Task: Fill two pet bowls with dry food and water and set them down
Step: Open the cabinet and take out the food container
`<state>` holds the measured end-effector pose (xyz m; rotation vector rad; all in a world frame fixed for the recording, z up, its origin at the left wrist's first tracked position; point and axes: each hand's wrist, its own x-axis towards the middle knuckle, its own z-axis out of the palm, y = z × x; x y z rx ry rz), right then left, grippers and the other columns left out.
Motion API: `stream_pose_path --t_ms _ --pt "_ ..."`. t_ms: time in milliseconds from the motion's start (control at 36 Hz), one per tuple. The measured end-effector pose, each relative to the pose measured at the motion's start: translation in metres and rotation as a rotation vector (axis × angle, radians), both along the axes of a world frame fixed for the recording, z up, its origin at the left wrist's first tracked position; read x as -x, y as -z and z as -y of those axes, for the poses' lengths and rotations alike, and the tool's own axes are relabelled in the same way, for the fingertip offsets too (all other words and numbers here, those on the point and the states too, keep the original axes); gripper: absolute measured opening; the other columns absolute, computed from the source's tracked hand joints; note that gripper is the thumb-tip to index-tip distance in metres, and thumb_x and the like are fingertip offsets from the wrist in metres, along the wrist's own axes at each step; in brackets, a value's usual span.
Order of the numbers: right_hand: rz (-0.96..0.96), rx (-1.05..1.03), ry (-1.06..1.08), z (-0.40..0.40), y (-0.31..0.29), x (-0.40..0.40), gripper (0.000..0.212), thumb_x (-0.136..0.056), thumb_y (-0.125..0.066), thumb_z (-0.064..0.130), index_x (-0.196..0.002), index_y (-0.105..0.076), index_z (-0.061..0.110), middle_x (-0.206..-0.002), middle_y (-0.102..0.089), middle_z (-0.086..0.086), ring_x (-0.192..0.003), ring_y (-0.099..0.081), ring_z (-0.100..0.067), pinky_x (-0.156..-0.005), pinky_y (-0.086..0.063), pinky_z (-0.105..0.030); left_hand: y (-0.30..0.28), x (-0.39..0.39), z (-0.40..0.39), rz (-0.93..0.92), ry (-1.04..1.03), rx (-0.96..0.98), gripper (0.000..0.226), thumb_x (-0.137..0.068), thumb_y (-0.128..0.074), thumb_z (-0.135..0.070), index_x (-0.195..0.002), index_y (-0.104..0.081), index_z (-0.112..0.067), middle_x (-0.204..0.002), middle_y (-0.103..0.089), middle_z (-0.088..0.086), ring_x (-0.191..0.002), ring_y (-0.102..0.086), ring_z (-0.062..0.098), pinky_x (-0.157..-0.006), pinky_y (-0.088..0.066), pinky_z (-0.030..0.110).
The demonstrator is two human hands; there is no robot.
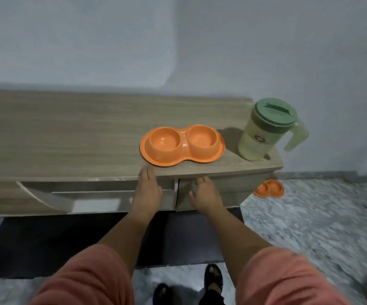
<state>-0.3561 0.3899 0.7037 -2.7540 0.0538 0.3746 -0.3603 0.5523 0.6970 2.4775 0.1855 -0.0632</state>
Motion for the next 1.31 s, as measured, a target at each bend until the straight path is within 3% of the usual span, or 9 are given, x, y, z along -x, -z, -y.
stream_pose_path --t_ms 194,444,750,917,1000,1083,1139,1222,1306 --pt "-0.192 0.26 -0.315 -0.02 0.005 0.004 0.067 -0.093 -0.05 0.024 -0.152 -0.019 0.013 -0.161 0.004 0.007 -0.139 -0.03 -0.024 -0.109 -0.033 -0.038 0.022 0.008 -0.005 -0.039 0.137 -0.333 0.072 -0.096 -0.039 -0.012 -0.152 0.004 -0.002 -0.161 0.011 0.013 -0.15 0.008 0.025 -0.121 -0.005 0.032" --pt "-0.173 0.503 -0.438 -0.038 0.019 -0.005 0.068 -0.096 -0.045 0.023 -0.154 -0.011 0.013 -0.161 0.005 0.002 -0.137 -0.031 -0.024 -0.107 -0.034 -0.041 0.036 0.009 -0.006 -0.039 0.192 -0.562 0.078 -0.098 -0.036 -0.018 -0.139 0.029 0.0 -0.158 0.021 0.017 -0.148 0.016 0.031 -0.12 -0.006 0.034" --pt "-0.129 0.675 -0.458 -0.042 0.022 0.006 0.06 -0.1 -0.034 0.028 -0.153 -0.009 0.015 -0.161 0.007 0.001 -0.135 -0.027 -0.028 -0.102 -0.035 -0.048 0.034 0.008 -0.006 -0.088 0.218 -0.531 0.087 -0.096 -0.043 -0.021 -0.14 0.028 0.0 -0.157 0.024 0.017 -0.147 0.019 0.03 -0.12 -0.001 0.035" --pt "-0.015 0.716 -0.49 -0.034 0.027 0.022 0.065 -0.101 -0.03 0.037 -0.153 0.0 0.014 -0.161 0.007 -0.002 -0.146 0.009 -0.037 -0.114 -0.007 -0.06 0.028 0.01 -0.001 -0.102 0.192 -0.441 0.081 -0.095 -0.041 -0.018 -0.151 0.017 -0.005 -0.159 0.022 0.01 -0.147 0.019 0.025 -0.12 0.004 0.041" --pt "0.023 0.63 -0.476 -0.031 0.032 0.029 0.068 -0.1 -0.034 0.034 -0.153 0.003 0.013 -0.162 0.005 -0.002 -0.145 0.019 -0.035 -0.115 0.005 -0.056 0.025 0.012 0.004 -0.084 0.24 -0.449 0.077 -0.096 -0.037 -0.018 -0.152 0.015 -0.009 -0.16 0.022 0.006 -0.148 0.019 0.024 -0.119 0.005 0.042" --pt "0.039 0.421 -0.429 -0.029 0.033 0.035 0.068 -0.096 -0.042 0.028 -0.153 -0.008 0.013 -0.16 -0.011 -0.004 -0.148 0.009 -0.032 -0.118 0.002 -0.051 0.021 0.014 0.014 -0.058 0.3 -0.452 0.073 -0.098 -0.034 -0.02 -0.152 0.015 -0.01 -0.16 0.021 0.004 -0.148 0.018 0.022 -0.12 0.004 0.041" --pt "0.1 0.3 -0.41 -0.027 0.031 0.04 0.064 -0.092 -0.049 0.026 -0.149 -0.025 0.012 -0.151 -0.032 -0.007 -0.146 -0.015 -0.035 -0.115 -0.016 -0.053 0.022 0.013 0.022 -0.049 0.316 -0.44 0.071 -0.1 -0.033 -0.021 -0.152 0.014 -0.011 -0.16 0.02 0.003 -0.148 0.019 0.021 -0.12 0.005 0.041" --pt "0.227 0.199 -0.314 -0.023 0.026 0.046 0.057 -0.079 -0.062 0.026 -0.134 -0.05 0.013 -0.123 -0.056 -0.009 -0.114 -0.054 -0.033 -0.086 -0.047 -0.043 0.025 0.011 0.03 -0.049 0.303 -0.404 0.071 -0.098 -0.033 -0.015 -0.152 0.014 -0.012 -0.16 0.02 0.001 -0.148 0.02 0.02 -0.119 0.006 0.04" --pt "0.271 0.118 -0.088 -0.02 0.02 0.05 0.054 -0.082 -0.061 0.028 -0.132 -0.052 0.009 -0.122 -0.055 -0.011 -0.107 -0.056 -0.029 -0.08 -0.049 -0.039 0.028 0.011 0.035 -0.049 0.268 -0.368 0.074 -0.097 -0.036 -0.016 -0.153 0.012 -0.012 -0.161 0.019 0.001 -0.148 0.019 0.021 -0.12 0.003 0.04"
